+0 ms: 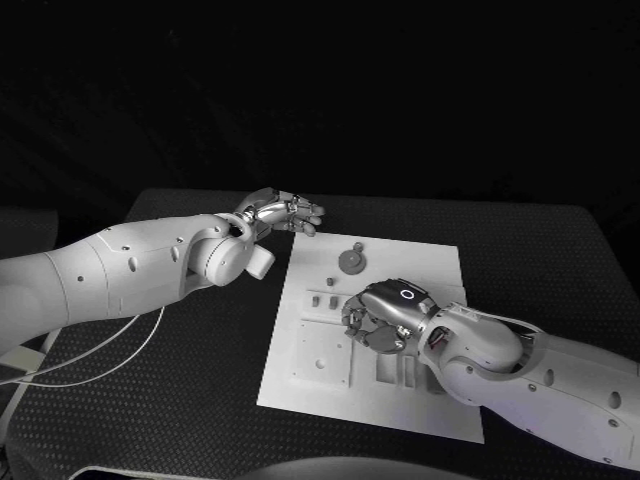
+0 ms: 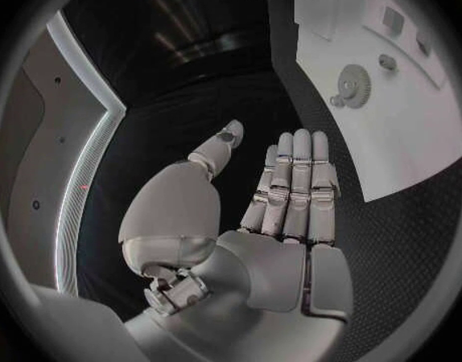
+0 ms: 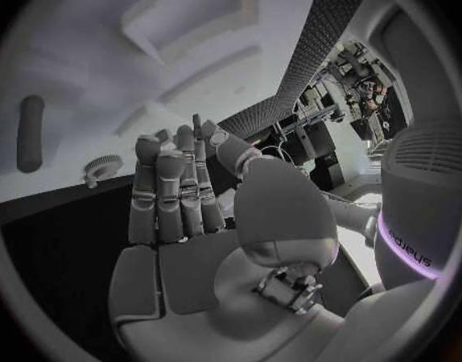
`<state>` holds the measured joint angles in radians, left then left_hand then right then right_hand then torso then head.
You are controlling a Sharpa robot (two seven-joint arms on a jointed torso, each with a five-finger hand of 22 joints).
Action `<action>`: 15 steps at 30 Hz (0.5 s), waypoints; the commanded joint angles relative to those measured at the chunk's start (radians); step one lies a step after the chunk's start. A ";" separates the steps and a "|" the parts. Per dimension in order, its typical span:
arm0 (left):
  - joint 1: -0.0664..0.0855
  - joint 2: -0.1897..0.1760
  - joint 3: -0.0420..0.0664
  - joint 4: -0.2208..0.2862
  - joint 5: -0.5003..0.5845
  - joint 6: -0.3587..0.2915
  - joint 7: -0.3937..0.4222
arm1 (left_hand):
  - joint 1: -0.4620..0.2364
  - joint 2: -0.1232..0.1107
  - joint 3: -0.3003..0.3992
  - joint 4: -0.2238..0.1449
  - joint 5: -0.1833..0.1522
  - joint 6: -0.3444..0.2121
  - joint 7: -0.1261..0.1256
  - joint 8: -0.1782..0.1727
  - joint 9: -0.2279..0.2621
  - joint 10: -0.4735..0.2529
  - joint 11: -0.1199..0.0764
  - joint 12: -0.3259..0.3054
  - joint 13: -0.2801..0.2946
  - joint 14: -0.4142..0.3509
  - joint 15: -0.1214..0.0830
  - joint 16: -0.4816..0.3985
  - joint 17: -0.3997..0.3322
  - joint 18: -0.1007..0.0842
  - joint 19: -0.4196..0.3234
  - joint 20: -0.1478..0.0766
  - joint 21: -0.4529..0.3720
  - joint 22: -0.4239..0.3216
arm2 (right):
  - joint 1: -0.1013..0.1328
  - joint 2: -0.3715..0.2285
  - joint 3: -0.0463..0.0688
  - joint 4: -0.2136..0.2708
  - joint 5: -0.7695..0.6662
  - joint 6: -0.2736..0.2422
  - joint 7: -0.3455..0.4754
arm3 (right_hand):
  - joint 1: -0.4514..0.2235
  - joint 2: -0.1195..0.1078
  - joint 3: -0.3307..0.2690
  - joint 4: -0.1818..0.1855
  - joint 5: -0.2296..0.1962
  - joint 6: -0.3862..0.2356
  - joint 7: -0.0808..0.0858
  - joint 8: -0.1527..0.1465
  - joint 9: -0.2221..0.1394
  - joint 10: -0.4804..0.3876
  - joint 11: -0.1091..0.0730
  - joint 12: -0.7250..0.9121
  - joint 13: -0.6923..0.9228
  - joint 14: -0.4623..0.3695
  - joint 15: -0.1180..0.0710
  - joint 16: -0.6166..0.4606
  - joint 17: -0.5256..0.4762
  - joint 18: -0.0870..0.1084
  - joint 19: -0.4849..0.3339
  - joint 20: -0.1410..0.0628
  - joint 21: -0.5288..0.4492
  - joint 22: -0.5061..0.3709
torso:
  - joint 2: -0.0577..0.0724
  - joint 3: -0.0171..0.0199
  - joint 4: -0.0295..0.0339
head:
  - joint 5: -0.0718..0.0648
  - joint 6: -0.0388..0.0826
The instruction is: Assemble the parts on the task board
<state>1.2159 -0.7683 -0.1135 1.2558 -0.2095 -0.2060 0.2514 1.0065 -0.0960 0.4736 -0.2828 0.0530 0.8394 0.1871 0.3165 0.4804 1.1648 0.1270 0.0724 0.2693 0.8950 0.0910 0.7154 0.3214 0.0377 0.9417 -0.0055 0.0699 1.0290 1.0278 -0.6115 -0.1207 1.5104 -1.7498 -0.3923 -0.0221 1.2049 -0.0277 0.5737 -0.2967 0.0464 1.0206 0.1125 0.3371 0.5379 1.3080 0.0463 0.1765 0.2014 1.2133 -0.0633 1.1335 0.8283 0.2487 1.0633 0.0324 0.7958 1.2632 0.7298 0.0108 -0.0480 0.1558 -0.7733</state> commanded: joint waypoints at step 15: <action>0.004 0.006 0.001 0.000 0.004 0.002 0.008 | 0.001 0.009 -0.004 0.004 -0.002 -0.004 -0.003 0.005 -0.002 -0.002 -0.003 -0.001 -0.001 0.001 0.007 -0.006 0.003 0.000 -0.003 0.004 -0.002 -0.003 | -0.025 0.028 -0.010 -0.020 -0.033 0.013 0.017 | 0.015 0.001 -0.002 0.001 0.004 0.003 0.001 0.004 0.003 0.006 -0.003 -0.006 0.002 0.001 -0.004 -0.004 0.003 0.013 -0.002 -0.008 0.007 0.002 | 0.000 0.0004 -0.0007 | 0.019 -0.016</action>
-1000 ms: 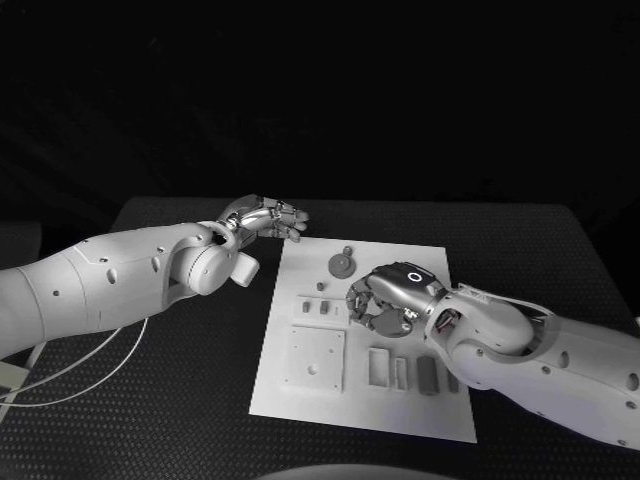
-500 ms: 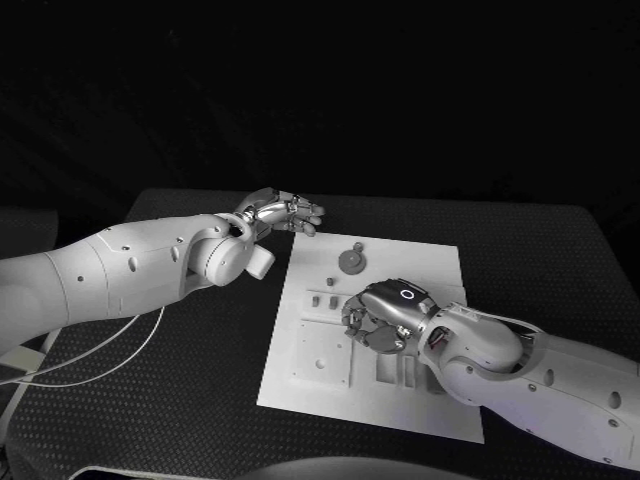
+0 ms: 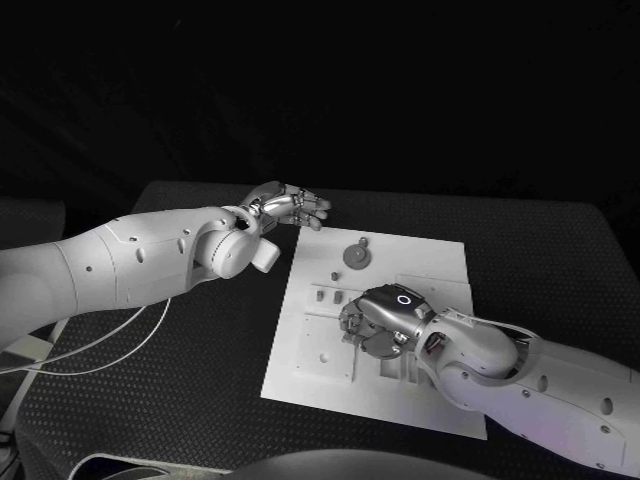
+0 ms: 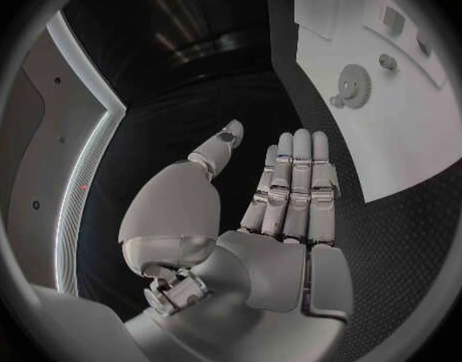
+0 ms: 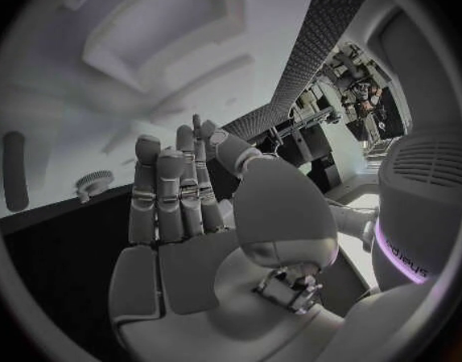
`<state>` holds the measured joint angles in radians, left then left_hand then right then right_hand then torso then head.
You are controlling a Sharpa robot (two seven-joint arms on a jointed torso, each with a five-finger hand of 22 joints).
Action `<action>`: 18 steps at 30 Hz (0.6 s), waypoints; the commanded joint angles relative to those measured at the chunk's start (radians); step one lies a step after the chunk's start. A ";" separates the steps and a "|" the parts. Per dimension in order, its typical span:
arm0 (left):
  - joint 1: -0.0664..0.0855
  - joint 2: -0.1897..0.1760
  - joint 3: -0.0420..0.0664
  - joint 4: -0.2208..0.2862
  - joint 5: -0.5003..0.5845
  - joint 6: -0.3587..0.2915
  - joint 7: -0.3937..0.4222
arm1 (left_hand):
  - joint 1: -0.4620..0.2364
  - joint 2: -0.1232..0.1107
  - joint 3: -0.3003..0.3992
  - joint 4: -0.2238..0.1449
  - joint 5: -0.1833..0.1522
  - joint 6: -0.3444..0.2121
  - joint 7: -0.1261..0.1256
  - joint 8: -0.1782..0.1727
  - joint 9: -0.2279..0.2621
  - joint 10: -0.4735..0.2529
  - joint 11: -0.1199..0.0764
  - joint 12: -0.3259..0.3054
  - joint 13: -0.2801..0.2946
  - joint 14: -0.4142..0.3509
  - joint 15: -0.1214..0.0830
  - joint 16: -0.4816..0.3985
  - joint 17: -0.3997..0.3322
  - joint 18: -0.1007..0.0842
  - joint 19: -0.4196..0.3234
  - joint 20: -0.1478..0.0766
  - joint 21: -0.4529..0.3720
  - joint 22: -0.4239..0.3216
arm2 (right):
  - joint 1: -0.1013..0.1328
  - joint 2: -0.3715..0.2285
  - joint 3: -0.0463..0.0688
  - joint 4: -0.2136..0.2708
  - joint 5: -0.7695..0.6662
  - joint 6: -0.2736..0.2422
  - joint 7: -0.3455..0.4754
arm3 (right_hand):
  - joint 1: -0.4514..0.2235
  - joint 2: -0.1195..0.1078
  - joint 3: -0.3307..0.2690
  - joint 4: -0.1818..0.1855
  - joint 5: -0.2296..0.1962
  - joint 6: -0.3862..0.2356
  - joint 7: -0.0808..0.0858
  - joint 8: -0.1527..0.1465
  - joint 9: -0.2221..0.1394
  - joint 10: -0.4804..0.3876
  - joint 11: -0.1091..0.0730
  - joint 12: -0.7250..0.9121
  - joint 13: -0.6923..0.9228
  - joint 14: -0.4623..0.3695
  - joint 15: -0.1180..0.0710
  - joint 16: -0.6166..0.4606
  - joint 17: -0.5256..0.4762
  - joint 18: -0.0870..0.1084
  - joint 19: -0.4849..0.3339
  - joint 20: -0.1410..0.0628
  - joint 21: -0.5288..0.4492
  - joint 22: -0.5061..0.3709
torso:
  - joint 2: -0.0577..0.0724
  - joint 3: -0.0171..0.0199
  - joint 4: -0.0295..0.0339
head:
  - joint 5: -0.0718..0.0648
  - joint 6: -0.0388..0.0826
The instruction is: Assemble the parts on the task board
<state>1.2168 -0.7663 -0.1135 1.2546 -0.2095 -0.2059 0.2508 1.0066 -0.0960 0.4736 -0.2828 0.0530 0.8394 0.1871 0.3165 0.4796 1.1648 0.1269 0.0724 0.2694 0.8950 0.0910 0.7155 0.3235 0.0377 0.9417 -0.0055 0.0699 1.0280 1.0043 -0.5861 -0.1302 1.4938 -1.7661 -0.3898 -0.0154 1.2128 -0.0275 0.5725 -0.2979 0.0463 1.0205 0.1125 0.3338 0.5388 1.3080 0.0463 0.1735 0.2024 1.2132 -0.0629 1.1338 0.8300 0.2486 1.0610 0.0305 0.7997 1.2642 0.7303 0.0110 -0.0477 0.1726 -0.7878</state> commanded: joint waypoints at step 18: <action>0.005 0.004 0.001 0.002 0.004 0.006 0.008 | 0.001 0.009 -0.005 0.004 -0.002 -0.005 -0.003 0.005 -0.002 -0.002 -0.003 -0.001 -0.002 0.002 0.007 -0.008 0.004 0.000 -0.003 0.004 -0.001 -0.003 | -0.003 0.017 -0.013 -0.020 -0.045 0.023 -0.005 | 0.008 0.000 -0.001 0.002 0.004 0.003 0.001 0.007 0.004 0.007 -0.004 -0.005 0.003 0.001 -0.005 -0.005 0.003 0.013 0.001 -0.006 0.003 0.002 | 0.000 -0.0005 -0.0004 | 0.007 -0.005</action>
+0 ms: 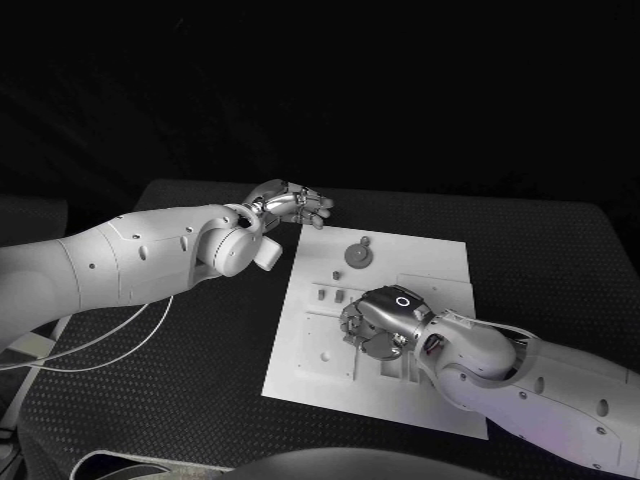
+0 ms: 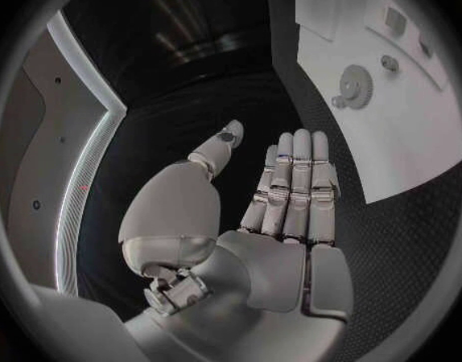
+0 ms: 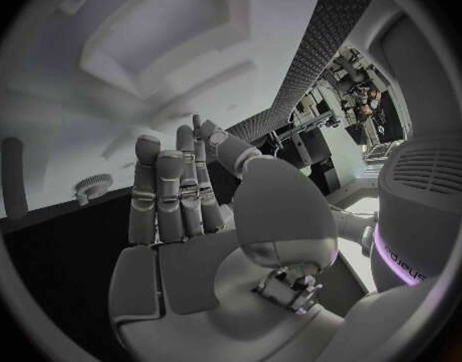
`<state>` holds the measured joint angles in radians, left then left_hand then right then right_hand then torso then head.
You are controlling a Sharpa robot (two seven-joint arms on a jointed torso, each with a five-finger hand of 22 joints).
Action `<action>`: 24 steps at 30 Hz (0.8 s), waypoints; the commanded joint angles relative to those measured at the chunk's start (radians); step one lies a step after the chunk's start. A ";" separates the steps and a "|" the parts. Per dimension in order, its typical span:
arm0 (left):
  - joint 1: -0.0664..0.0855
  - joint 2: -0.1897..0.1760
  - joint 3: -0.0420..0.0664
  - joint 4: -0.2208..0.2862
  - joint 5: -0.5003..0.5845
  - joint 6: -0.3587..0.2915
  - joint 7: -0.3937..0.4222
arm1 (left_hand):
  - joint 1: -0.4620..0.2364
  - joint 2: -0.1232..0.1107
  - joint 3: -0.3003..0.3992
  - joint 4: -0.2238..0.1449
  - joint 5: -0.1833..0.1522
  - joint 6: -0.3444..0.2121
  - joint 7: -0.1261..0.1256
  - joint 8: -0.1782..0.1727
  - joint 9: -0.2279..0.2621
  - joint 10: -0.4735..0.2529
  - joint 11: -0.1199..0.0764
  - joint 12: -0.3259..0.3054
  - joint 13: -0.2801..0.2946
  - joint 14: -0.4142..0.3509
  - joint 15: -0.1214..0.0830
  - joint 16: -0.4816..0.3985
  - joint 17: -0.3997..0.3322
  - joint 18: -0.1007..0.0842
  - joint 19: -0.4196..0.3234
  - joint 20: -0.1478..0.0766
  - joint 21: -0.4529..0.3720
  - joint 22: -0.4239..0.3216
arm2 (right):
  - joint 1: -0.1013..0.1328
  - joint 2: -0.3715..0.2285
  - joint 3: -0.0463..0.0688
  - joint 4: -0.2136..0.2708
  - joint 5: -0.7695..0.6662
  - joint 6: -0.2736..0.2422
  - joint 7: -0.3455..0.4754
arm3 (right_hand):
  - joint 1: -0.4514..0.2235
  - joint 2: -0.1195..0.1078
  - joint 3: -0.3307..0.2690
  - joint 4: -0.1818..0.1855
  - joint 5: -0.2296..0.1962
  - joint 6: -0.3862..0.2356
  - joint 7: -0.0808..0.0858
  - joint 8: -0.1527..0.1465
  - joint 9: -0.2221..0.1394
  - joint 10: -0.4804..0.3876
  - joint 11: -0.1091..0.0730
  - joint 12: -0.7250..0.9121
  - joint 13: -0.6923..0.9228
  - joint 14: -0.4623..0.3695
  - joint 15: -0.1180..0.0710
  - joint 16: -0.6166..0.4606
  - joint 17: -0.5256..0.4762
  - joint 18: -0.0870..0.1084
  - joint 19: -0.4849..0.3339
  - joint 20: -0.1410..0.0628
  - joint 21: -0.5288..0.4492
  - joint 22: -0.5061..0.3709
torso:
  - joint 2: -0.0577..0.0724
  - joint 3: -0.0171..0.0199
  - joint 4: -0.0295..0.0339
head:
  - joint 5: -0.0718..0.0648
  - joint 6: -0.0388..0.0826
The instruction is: Assemble the parts on the task board
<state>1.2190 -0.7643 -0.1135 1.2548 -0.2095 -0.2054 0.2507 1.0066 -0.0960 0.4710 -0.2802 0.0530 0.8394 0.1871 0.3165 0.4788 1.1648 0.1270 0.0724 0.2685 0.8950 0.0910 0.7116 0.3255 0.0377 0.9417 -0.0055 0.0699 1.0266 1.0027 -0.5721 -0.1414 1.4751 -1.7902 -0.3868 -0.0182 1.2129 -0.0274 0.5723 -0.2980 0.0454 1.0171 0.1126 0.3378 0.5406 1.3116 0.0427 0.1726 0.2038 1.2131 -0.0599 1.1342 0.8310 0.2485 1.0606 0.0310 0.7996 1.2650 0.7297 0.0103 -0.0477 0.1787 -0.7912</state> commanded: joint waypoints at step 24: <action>0.006 0.003 0.001 0.002 0.004 0.008 0.006 | 0.000 0.009 -0.002 0.002 -0.002 -0.005 -0.003 0.006 -0.002 -0.002 -0.003 -0.001 -0.001 0.002 0.007 -0.006 0.005 0.000 -0.003 0.005 -0.001 -0.003 | -0.001 0.020 -0.011 -0.015 -0.033 0.038 -0.011 | 0.008 0.000 -0.001 0.003 0.005 0.006 0.001 0.003 0.004 0.004 0.000 -0.005 0.003 0.001 -0.008 -0.006 0.003 0.013 0.001 -0.007 0.002 0.002 | 0.000 0.0007 -0.0004 | 0.004 -0.005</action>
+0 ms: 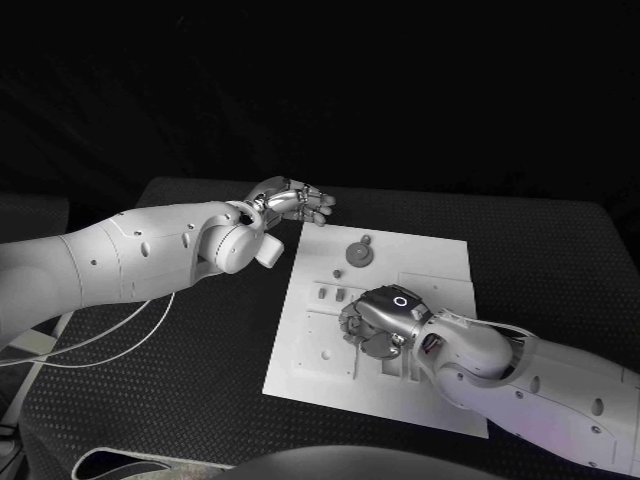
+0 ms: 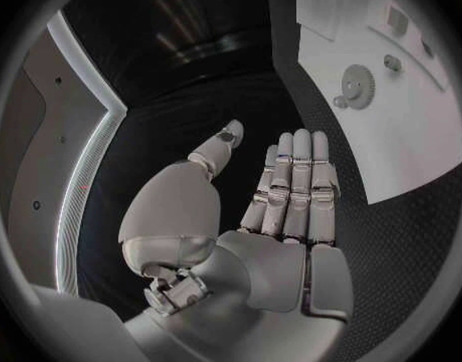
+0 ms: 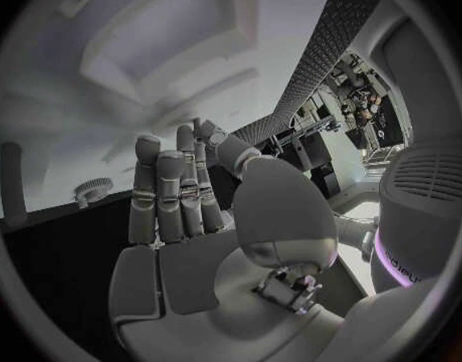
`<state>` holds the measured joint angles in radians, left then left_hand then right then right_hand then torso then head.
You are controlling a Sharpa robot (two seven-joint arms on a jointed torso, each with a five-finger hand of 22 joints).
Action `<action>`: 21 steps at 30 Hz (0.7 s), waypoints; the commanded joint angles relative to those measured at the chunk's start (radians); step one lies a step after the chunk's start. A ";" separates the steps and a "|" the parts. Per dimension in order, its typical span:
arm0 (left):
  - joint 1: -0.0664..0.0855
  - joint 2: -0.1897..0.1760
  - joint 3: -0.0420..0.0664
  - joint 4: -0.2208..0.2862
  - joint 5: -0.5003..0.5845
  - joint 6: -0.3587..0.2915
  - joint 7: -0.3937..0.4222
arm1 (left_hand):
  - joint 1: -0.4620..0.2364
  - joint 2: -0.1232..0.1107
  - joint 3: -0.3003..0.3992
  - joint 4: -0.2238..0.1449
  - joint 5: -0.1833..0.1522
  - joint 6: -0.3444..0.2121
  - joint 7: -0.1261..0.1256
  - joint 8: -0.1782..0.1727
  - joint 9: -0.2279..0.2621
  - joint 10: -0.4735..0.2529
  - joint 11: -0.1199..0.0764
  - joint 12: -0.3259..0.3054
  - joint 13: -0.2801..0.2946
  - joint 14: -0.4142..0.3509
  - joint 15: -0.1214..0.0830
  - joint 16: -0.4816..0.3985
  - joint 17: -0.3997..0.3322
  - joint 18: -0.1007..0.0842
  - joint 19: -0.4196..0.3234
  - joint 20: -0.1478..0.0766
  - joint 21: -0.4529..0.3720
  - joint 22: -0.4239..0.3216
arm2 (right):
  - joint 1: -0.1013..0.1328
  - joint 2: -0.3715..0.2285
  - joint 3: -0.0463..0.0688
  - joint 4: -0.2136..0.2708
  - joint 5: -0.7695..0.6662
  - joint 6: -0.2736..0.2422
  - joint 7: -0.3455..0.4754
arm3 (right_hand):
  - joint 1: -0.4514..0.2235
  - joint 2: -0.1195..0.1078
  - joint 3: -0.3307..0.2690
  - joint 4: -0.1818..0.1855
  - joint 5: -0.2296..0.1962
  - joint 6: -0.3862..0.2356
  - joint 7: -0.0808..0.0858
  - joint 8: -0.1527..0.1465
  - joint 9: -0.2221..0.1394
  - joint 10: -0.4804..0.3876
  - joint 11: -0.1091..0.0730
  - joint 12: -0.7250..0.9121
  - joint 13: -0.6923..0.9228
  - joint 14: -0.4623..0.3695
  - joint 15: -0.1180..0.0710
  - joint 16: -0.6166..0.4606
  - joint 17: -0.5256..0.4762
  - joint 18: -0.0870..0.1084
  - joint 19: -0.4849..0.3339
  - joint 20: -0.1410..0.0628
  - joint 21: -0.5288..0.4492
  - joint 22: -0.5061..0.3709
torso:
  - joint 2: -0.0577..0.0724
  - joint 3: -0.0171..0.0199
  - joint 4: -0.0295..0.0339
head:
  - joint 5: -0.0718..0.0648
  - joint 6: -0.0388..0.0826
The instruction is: Assemble the parts on the task board
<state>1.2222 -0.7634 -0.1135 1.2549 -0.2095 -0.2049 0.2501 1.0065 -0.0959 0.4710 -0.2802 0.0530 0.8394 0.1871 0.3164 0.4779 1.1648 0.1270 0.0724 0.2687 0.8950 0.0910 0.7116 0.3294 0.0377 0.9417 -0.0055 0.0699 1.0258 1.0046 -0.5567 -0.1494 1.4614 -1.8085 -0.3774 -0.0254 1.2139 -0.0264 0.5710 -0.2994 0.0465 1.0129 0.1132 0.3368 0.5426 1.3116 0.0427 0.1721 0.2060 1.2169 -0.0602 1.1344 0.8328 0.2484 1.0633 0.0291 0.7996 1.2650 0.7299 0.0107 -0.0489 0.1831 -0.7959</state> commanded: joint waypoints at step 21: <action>0.007 0.004 0.001 0.001 0.004 0.015 0.001 | 0.000 0.009 -0.002 0.002 -0.002 -0.005 -0.003 0.007 -0.002 -0.002 -0.003 -0.001 -0.002 0.002 0.007 -0.008 0.004 0.000 -0.003 0.005 -0.001 -0.003 | -0.003 0.016 -0.010 -0.006 -0.020 0.089 -0.028 | 0.004 0.001 -0.001 0.004 0.003 0.007 0.001 0.002 0.004 0.003 0.001 -0.008 0.002 -0.005 -0.007 -0.009 0.003 0.013 -0.004 -0.004 0.000 0.002 | 0.000 0.0004 -0.0002 | -0.003 -0.005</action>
<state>1.2264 -0.7607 -0.1135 1.2546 -0.2095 -0.2036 0.2485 1.0066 -0.0960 0.4710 -0.2802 0.0530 0.8394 0.1871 0.3204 0.4772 1.1648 0.1270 0.0724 0.2687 0.8950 0.0911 0.7076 0.3316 0.0377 0.9417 -0.0055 0.0699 1.0241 1.0065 -0.5398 -0.1546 1.4601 -1.8149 -0.3378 -0.0431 1.2138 -0.0265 0.5708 -0.2996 0.0464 1.0169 0.1133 0.3376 0.5452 1.3117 0.0426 0.1690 0.2065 1.2135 -0.0638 1.1297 0.8349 0.2484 1.0608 0.0267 0.7996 1.2656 0.7296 0.0103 -0.0487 0.1806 -0.8005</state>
